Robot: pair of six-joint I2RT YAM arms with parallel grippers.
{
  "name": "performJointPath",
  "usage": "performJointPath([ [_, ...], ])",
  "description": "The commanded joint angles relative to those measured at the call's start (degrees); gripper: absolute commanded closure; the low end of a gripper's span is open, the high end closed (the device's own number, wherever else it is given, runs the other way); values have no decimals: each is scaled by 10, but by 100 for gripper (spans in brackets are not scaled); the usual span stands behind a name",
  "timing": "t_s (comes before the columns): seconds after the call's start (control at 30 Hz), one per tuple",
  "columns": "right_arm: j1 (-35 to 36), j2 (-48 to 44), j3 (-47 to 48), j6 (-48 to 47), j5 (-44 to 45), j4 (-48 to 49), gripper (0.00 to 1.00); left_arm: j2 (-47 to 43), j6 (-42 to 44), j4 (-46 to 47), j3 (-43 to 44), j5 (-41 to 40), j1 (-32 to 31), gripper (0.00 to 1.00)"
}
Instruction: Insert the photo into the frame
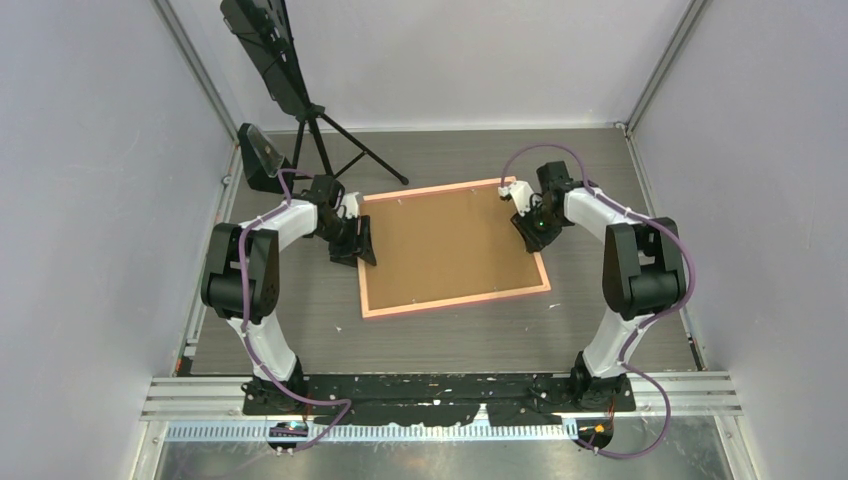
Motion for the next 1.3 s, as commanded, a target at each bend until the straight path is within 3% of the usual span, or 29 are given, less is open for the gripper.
performJointPath([
  [0.0, -3, -47, -20, 18, -1, 34, 63, 27, 14, 22, -3, 14, -8, 44],
  [0.17, -3, -65, -39, 33, -2, 52, 52, 27, 13, 22, -3, 15, -8, 44],
  [0.37, -5, -89, -50, 53, -15, 61, 46, 26, 14, 21, -3, 14, -8, 44],
  [1.27, -13, -56, -74, 48, -6, 86, 50, 27, 14, 21, -2, 16, -8, 44],
])
